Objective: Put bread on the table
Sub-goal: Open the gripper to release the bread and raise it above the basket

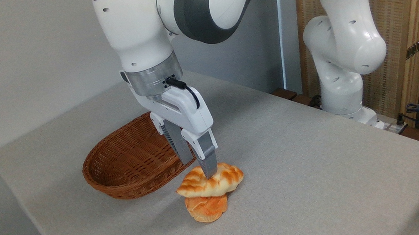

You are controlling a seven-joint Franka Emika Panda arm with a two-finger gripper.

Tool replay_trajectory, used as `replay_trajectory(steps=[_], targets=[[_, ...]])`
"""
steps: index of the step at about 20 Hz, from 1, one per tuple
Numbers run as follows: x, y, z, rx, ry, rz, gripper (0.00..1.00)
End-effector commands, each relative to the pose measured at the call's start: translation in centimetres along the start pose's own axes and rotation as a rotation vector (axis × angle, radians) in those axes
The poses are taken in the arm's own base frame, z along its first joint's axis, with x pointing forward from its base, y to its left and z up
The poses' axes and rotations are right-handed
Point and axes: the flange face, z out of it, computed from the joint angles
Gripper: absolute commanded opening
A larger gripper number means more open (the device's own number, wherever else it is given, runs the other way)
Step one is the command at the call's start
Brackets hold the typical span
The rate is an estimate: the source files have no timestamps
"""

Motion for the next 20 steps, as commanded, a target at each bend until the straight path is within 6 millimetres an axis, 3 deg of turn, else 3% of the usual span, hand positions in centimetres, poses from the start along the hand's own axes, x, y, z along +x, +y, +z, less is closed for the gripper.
replay_trajectory(steps=[1,4,10,20], targets=[[-0.3,0.0,-2.1,0.025,0.01,0.016,1.0],[0.1,-0.2,-4.4,0.058,0.058,0.005,1.0],[1.7,0.2,-6.7,0.124,0.132,0.025,1.0],[2.2,-0.1,-7.7,0.128,0.189,-0.056,1.0]])
